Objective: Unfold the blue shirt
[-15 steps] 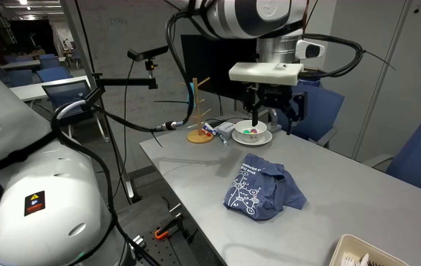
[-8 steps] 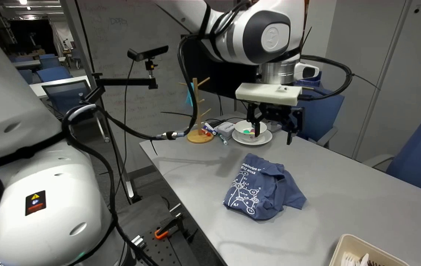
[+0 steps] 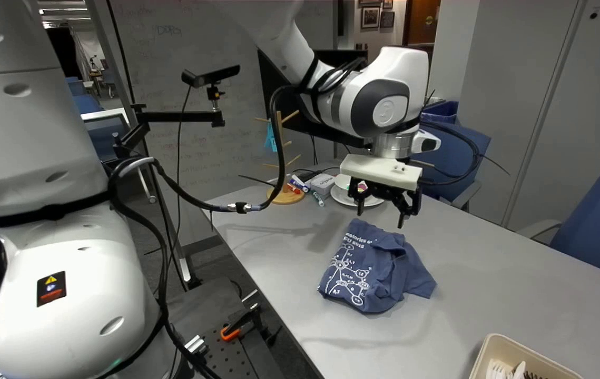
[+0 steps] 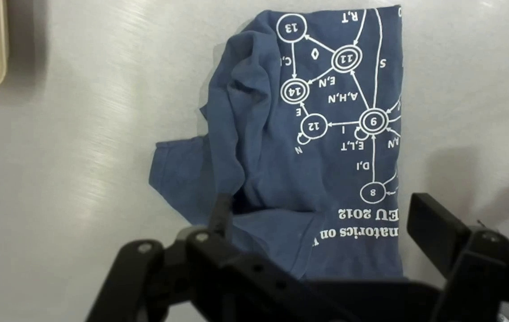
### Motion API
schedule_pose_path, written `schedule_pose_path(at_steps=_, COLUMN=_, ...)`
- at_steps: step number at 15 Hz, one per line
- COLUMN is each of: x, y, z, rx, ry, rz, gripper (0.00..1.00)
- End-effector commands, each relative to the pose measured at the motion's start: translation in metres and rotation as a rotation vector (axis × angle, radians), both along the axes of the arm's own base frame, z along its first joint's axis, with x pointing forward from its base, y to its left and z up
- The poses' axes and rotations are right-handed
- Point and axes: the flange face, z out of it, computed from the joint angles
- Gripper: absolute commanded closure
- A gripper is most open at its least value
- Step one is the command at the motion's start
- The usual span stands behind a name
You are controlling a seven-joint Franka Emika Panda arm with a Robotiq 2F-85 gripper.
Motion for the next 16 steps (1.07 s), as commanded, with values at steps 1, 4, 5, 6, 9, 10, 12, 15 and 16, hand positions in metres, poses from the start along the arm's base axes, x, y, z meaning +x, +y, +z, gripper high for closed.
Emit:
schedule_pose_path(at_steps=1, x=0.016, y=0.007, z=-0.027, rx=0.049, ry=0.004, rz=0.048, gripper=0.00)
schedule_pose_path(at_steps=4, x=0.024, y=0.011, z=-0.052, rx=0.064, ry=0.010, rz=0.077, gripper=0.00)
schedule_pose_path(at_steps=5, x=0.027, y=0.011, z=-0.060, rx=0.067, ry=0.012, rz=0.085, gripper=0.00)
schedule_pose_path(at_steps=6, x=0.030, y=0.011, z=-0.068, rx=0.065, ry=0.013, rz=0.095, gripper=0.00)
schedule_pose_path(at_steps=9, x=0.040, y=0.007, z=-0.088, rx=0.060, ry=0.016, rz=0.119, gripper=0.00)
schedule_pose_path(at_steps=10, x=0.043, y=0.005, z=-0.094, rx=0.054, ry=0.013, rz=0.132, gripper=0.00)
schedule_pose_path(at_steps=12, x=0.052, y=-0.001, z=-0.103, rx=0.040, ry=0.005, rz=0.152, gripper=0.00)
schedule_pose_path(at_steps=15, x=0.066, y=-0.008, z=-0.109, rx=0.019, ry=-0.014, rz=0.176, gripper=0.00)
schedule_pose_path(at_steps=16, x=0.071, y=-0.009, z=-0.111, rx=0.014, ry=-0.019, rz=0.181, gripper=0.00)
